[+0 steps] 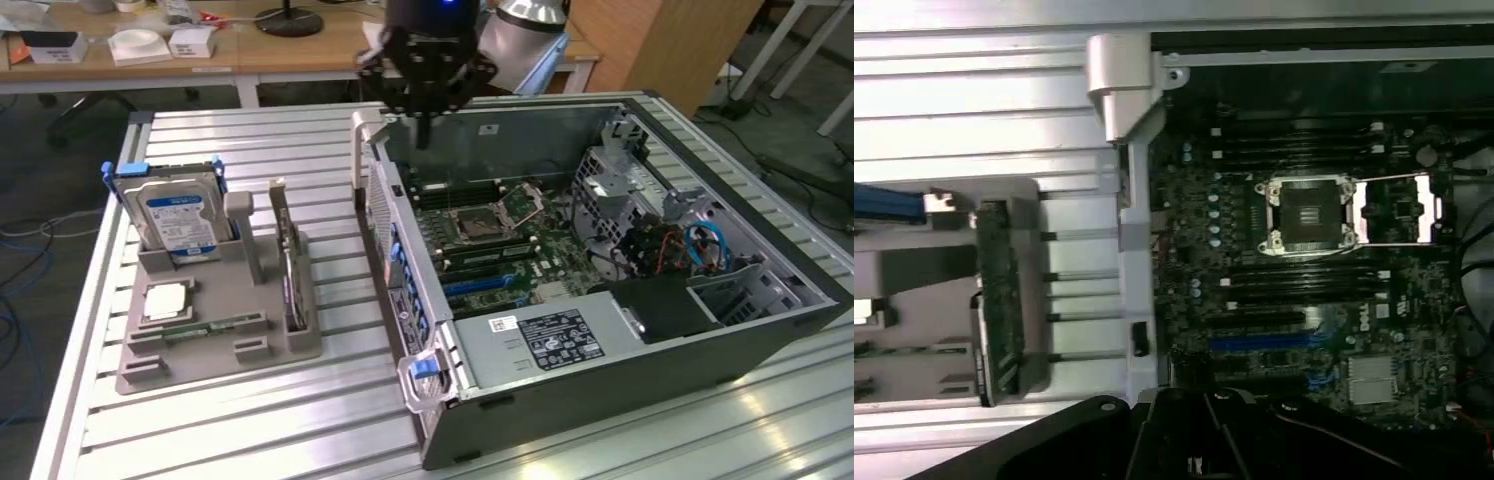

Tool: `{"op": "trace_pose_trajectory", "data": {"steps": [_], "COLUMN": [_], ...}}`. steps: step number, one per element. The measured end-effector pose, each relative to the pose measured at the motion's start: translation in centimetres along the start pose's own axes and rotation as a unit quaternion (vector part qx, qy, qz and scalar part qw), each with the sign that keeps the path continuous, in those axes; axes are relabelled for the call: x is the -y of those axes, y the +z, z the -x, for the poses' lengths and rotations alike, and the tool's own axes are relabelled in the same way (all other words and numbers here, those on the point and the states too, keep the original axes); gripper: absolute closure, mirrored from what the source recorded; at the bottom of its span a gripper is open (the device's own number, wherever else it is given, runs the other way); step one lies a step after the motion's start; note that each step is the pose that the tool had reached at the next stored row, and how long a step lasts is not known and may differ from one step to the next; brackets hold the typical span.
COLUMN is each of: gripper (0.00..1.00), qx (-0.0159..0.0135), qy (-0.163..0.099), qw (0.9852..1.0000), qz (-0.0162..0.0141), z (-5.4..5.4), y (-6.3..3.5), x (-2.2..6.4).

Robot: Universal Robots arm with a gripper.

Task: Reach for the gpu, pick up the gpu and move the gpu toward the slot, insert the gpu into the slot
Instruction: 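Reach for the gpu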

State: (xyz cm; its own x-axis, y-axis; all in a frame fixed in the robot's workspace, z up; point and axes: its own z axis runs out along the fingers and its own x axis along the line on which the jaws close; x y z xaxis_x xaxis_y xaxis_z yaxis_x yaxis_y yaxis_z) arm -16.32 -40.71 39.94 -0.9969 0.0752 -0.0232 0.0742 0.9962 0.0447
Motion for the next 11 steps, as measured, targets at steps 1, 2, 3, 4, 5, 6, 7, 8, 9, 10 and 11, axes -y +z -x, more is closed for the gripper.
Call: {"op": "trace_pose_trajectory", "data": {"steps": [1,2,3,4,5,6,7,8,9,10,11], "gripper": [0.9,0.9,0.9,0.9,0.9,0.9,0.9,0.9,0.9,0.9,0.9], "qx": [0.0,0.0001,0.0,0.0,0.0001,0.0001,0.0001,0.0,0.0001,0.0001,0.0001], "qy": [0.0,0.0,0.0,0.0,0.0,0.0,0.0,0.0,0.0,0.0,0.0], "qw": [1.0,1.0,1.0,1.0,1.0,1.0,1.0,1.0,1.0,1.0,1.0], "qz": [0.0,0.0001,0.0,0.0001,0.0002,0.0003,0.0002,0.0002,0.0002,0.0002,0.0001], "z": [1.0,1.8,2.5,3.1,3.5,3.8,4.0,4.0,4.0,4.0,4.0], "y": [0.16,0.32,0.45,0.56,0.65,0.72,0.75,0.75,0.75,0.75,0.75], "x": [-0.23,-0.44,-0.64,-0.8,-0.93,-1.04,-1.09,-1.1,-1.1,-1.1,-1.1]}}
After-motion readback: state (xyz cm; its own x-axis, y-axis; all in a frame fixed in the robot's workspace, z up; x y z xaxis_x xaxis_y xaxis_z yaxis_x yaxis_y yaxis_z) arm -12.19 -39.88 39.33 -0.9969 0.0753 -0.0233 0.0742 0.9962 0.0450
